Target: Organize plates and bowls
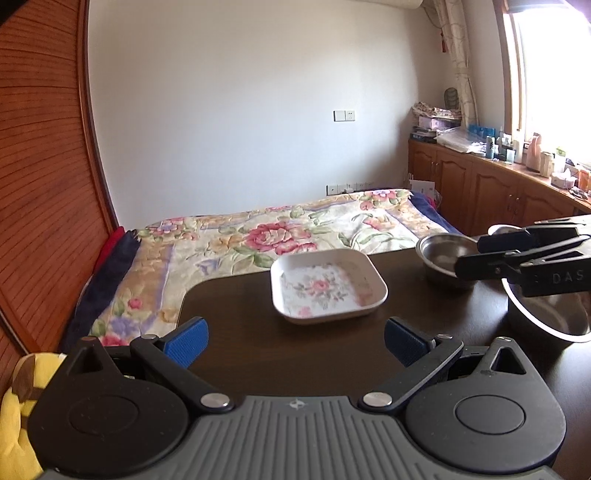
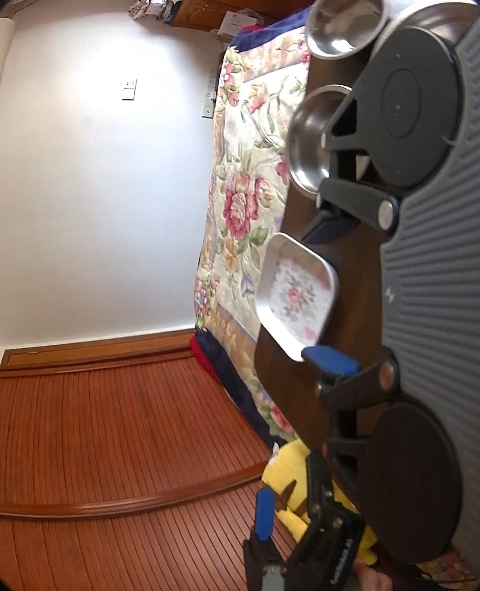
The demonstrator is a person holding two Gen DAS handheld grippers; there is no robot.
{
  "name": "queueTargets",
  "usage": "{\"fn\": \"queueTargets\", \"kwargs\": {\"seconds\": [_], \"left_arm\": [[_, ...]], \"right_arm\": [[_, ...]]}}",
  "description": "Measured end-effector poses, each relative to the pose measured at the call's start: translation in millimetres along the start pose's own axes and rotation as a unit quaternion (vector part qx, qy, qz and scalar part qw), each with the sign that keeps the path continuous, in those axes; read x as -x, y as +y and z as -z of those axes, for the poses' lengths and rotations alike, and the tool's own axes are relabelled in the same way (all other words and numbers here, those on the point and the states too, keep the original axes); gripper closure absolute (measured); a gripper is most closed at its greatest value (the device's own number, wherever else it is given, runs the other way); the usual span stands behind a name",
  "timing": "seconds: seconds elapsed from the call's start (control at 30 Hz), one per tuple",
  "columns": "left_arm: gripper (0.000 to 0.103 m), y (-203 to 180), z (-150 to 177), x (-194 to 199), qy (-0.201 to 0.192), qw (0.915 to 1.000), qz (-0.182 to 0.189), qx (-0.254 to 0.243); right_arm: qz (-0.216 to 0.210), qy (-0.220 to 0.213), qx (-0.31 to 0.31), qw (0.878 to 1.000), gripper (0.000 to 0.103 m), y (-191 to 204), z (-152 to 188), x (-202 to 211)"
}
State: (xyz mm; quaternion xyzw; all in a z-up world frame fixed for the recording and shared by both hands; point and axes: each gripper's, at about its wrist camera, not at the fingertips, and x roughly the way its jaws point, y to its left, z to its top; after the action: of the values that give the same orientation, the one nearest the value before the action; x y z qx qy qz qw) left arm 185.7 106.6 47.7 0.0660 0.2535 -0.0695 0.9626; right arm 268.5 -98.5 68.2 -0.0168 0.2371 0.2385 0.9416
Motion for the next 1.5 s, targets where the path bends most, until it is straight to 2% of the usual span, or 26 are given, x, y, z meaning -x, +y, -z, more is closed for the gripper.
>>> {"fn": "queueTargets", "kwargs": {"seconds": [0.13, 0.3, 0.43, 0.53, 0.63, 0.77, 0.97, 1.0, 1.03, 1.07, 1.1, 1.17, 1.23, 1.3, 1.5], "left_arm": [[0.0, 6, -10, -11, 0.002, 1.0, 0.007, -0.006], [0.0, 15, -22, -25, 0.005, 0.9997, 0.022, -0.007], [0.0, 23, -29, -35, 0.005, 0.9993, 0.038, 0.003], [0.001, 28, -34, -44, 0.005, 0.9988, 0.047, 0.01], [0.004, 34, -38, -55, 0.009, 0.9983, 0.054, 0.02], [0.007, 39, -43, -69, 0.014, 0.9974, 0.062, 0.034], [0.017, 49, -50, -93, 0.03, 0.9951, 0.071, 0.062], [0.019, 51, -51, -98, 0.034, 0.9944, 0.075, 0.068], [0.021, 53, -51, -102, 0.037, 0.9938, 0.078, 0.071], [0.024, 55, -52, -106, 0.04, 0.9932, 0.079, 0.075], [0.029, 56, -52, -111, 0.045, 0.9928, 0.079, 0.078], [0.035, 59, -52, -121, 0.054, 0.9921, 0.076, 0.083], [0.04, 62, -52, -129, 0.062, 0.9912, 0.077, 0.088], [0.048, 63, -51, -139, 0.071, 0.9905, 0.076, 0.091], [0.058, 63, -48, -161, 0.094, 0.9882, 0.074, 0.095]], "right_arm": [[0.009, 0.006, -0.004, 1.0, 0.018, -4, -12, -18], [0.021, 0.027, -0.01, 0.999, 0.017, -12, -24, -42], [0.021, 0.054, -0.026, 0.998, 0.009, -21, -31, -59], [0.028, 0.071, -0.024, 0.997, 0.009, -24, -34, -70], [0.047, 0.076, -0.005, 0.996, 0.004, -21, -37, -79], [0.051, 0.081, 0.006, 0.995, 0.0, -20, -39, -91], [0.054, 0.105, 0.005, 0.993, 0.0, -24, -43, -111], [0.051, 0.11, 0.003, 0.993, 0.001, -25, -44, -114], [0.051, 0.114, 0.0, 0.992, 0.006, -26, -44, -118], [0.049, 0.119, -0.003, 0.992, 0.013, -27, -44, -121], [0.045, 0.127, -0.009, 0.991, 0.026, -28, -44, -125], [0.039, 0.141, -0.021, 0.989, 0.034, -29, -44, -132], [0.041, 0.15, -0.022, 0.988, 0.049, -30, -43, -138], [0.039, 0.158, -0.027, 0.986, 0.056, -32, -43, -143], [0.043, 0.181, -0.045, 0.982, 0.062, -39, -36, -156]]}}
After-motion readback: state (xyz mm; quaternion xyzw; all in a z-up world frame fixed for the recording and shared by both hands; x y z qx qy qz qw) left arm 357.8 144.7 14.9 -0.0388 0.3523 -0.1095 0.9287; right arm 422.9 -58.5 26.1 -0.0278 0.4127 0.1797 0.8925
